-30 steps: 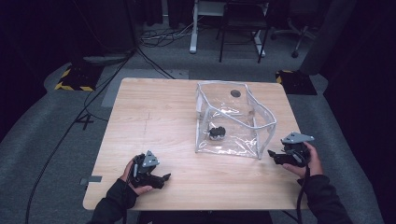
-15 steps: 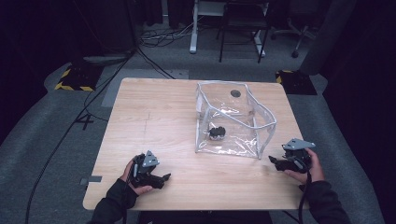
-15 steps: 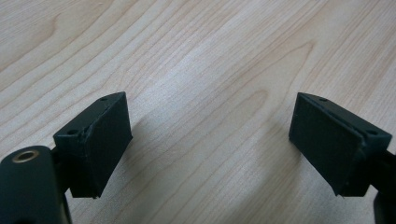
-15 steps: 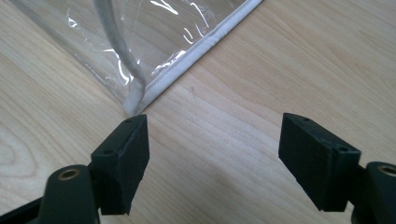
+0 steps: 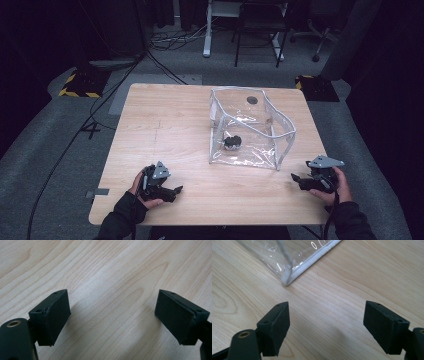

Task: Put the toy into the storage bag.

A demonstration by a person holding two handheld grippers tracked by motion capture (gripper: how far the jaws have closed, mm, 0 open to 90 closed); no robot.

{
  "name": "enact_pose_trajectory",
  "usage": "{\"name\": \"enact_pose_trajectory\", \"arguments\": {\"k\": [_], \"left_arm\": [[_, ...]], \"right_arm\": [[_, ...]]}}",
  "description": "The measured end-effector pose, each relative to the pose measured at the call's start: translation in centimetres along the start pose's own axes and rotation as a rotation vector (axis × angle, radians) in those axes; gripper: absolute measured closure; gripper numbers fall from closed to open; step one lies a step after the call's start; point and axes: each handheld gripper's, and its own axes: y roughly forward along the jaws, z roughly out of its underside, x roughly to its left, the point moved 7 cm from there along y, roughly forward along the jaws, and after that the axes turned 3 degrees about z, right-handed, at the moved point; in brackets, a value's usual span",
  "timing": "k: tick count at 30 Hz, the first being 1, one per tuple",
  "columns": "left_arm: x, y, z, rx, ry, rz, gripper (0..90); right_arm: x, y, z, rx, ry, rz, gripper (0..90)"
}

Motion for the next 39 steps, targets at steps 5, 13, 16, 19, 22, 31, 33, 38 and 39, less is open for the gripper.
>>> {"name": "enact_pose_trajectory", "arguments": {"k": [5,13,16,19,22,31,33,38,39], "left_arm": [[0.0,0.0,0.0,0.000,0.000,0.000,13.2],[0.0,0.0,0.0,0.000,0.000,0.000,13.3],[0.0,0.0,0.0,0.000,0.000,0.000,13.2],[0.0,0.0,0.0,0.000,0.000,0.000,13.2],[0.0,0.0,0.0,0.000,0.000,0.000,13.2],[0.0,0.0,0.0,0.001,0.000,0.000,13.1],[0.0,0.0,0.0,0.001,0.000,0.000,13.1],[0.0,0.0,0.0,0.002,0.000,-0.001,13.1],[0.0,0.0,0.0,0.002,-0.002,0.003,12.9]], "right_arm": [[0.0,-0.3,0.6,-0.022,-0.017,-0.013,20.9],[0.1,-0.5,1.7,-0.007,0.009,-0.030,20.7],[0.2,-0.6,2.2,-0.002,0.010,-0.039,20.4],[0.2,-0.7,2.6,0.003,0.024,-0.041,20.1],[0.2,-0.7,3.0,-0.001,0.045,-0.044,19.8],[0.0,-1.0,3.9,-0.021,0.098,-0.077,18.5],[-0.2,-1.1,4.3,-0.034,0.115,-0.081,17.2],[-0.5,-1.3,4.8,-0.046,0.125,-0.078,17.0],[-0.6,-1.4,4.8,-0.048,0.128,-0.082,17.0]]}}
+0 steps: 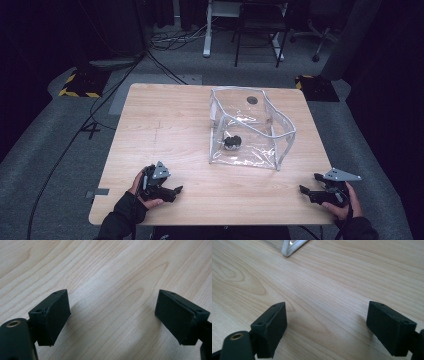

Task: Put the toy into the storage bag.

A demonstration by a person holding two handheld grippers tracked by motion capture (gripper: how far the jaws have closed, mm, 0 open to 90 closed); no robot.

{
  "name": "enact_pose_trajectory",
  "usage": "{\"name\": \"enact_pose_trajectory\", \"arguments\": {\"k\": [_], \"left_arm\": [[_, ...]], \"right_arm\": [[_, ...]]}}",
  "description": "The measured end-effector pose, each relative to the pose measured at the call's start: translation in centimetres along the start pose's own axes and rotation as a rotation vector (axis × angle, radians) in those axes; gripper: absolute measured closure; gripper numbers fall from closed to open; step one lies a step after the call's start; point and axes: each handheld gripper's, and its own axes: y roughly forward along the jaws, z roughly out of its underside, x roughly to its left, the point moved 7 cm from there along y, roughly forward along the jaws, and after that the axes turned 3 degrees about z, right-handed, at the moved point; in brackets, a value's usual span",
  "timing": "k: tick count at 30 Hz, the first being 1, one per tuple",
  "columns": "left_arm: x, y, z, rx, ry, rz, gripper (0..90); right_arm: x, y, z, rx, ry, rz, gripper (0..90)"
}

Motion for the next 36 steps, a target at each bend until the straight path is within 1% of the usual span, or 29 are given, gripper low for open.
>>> {"name": "enact_pose_trajectory", "arguments": {"k": [1,2,5,7,9,12,15,21,35,36], "left_arm": [[0.02,-0.02,0.00,0.001,0.001,-0.002,12.9],[0.05,-0.03,0.00,0.001,0.003,-0.004,12.9],[0.03,-0.02,0.01,0.002,0.001,-0.002,12.7],[0.10,-0.06,0.01,0.007,0.008,-0.004,12.6],[0.10,-0.04,0.00,0.006,-0.002,-0.007,12.6],[0.07,-0.04,0.01,0.006,-0.005,-0.006,12.6],[0.15,-0.09,0.05,0.002,-0.003,-0.018,12.7],[0.13,-0.11,0.08,0.000,-0.007,-0.022,12.7],[0.11,-0.08,0.06,0.000,-0.011,-0.018,12.6],[0.15,-0.09,0.07,0.007,-0.007,-0.018,12.6]], "right_arm": [[-0.09,-0.06,0.08,0.002,-0.008,-0.001,17.0],[-0.05,-0.07,0.08,0.001,-0.002,-0.003,17.0],[-0.03,-0.09,0.09,0.001,-0.001,-0.004,17.0],[-0.03,-0.09,0.10,0.001,0.000,-0.004,17.0],[-0.03,-0.08,0.10,0.001,-0.001,-0.004,16.9],[-0.03,-0.08,0.10,0.001,0.000,-0.004,16.8],[-0.14,-0.01,0.05,0.002,-0.004,0.002,16.8],[-0.14,0.03,0.02,0.001,-0.001,0.004,16.8],[-0.15,0.04,0.02,0.000,-0.002,0.004,16.8],[-0.15,0.03,0.02,0.000,-0.002,0.004,16.8]]}}
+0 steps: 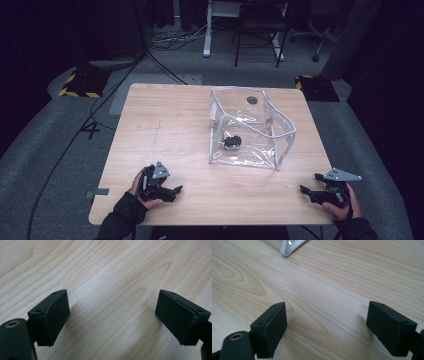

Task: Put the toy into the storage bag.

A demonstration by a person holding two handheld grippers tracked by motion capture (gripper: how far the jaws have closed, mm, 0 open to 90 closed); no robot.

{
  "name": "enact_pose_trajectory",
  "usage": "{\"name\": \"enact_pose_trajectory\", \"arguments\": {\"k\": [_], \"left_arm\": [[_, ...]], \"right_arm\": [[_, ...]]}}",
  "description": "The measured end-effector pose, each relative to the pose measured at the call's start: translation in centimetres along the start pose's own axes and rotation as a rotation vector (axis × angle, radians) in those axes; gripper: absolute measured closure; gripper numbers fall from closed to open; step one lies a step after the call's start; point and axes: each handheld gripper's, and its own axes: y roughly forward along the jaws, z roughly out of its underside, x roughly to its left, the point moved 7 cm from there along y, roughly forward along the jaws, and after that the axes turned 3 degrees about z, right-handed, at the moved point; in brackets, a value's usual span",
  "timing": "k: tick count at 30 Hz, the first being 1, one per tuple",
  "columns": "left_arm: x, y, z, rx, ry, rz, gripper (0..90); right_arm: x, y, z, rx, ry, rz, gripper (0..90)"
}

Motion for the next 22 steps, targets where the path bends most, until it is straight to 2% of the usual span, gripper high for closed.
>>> {"name": "enact_pose_trajectory", "arguments": {"k": [22], "left_arm": [[-0.02,0.14,-0.11,-0.004,-0.013,0.005,12.4]], "right_arm": [[0.00,0.00,0.00,0.000,0.000,0.000,16.8]]}}
